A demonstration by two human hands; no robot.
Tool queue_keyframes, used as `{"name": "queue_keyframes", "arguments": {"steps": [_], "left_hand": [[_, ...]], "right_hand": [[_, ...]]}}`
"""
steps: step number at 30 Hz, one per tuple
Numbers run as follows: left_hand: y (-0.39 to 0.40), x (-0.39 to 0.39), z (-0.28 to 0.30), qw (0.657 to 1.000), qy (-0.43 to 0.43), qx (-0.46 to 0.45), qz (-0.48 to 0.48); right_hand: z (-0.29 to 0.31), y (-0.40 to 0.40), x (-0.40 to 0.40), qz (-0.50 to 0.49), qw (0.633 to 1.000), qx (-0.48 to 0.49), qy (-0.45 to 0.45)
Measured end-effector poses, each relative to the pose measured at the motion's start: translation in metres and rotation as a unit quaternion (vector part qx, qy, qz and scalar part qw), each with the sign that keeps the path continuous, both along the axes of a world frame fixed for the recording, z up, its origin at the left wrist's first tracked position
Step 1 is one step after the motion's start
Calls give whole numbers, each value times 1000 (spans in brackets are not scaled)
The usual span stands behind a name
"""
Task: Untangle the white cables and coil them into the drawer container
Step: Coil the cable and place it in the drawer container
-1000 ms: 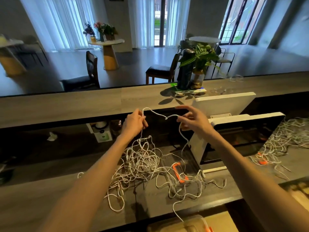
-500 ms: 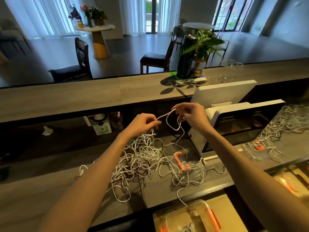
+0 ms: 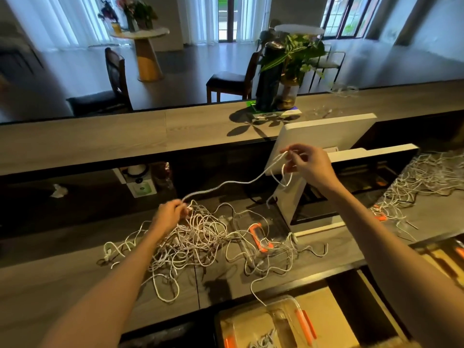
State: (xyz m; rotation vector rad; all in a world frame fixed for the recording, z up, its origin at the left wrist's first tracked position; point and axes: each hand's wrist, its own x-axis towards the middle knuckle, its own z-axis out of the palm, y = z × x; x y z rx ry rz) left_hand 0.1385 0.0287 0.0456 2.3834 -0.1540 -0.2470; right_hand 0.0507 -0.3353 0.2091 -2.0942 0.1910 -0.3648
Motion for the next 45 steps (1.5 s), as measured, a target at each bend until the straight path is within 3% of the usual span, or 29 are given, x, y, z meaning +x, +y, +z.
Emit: {"name": "queue_keyframes", "arguments": {"steps": [5, 9, 12, 16, 19, 24, 27, 34, 37, 40, 45], "left_hand": [[-38, 15, 76, 976, -86, -178, 96], [-64, 25, 142, 945, -131, -280, 103], [-82, 25, 185, 956, -149, -250, 46], [-113, 6, 219, 980, -107, -121, -113], [-130, -10, 220, 975, -78, -53, -201], [-131, -17, 195, 968, -59, -7, -244], [-111, -18, 162, 972, -72, 33, -219], [-18, -29, 55, 994, 42, 76, -67], [7, -38, 29, 991, 51, 117, -37], [7, -35, 37, 998, -2, 46, 40], [-30, -12, 119, 978, -125, -142, 91]], "right_hand": [[-12, 2, 3, 78, 994, -75, 24], [-22, 0, 10, 129, 988, -81, 13], [-17, -1, 17, 153, 985, -71, -16], [1, 5, 24, 179, 982, -9, -52], [4, 10, 28, 200, 978, -36, -55], [-11, 10, 25, 189, 978, -70, -58], [-17, 3, 17, 143, 985, -71, -62], [-20, -16, -4, 83, 995, -21, -48], [-26, -17, -10, 70, 996, -15, -47], [-32, -17, -17, 82, 996, -36, -29], [-48, -10, -22, 90, 993, -76, 29]]}}
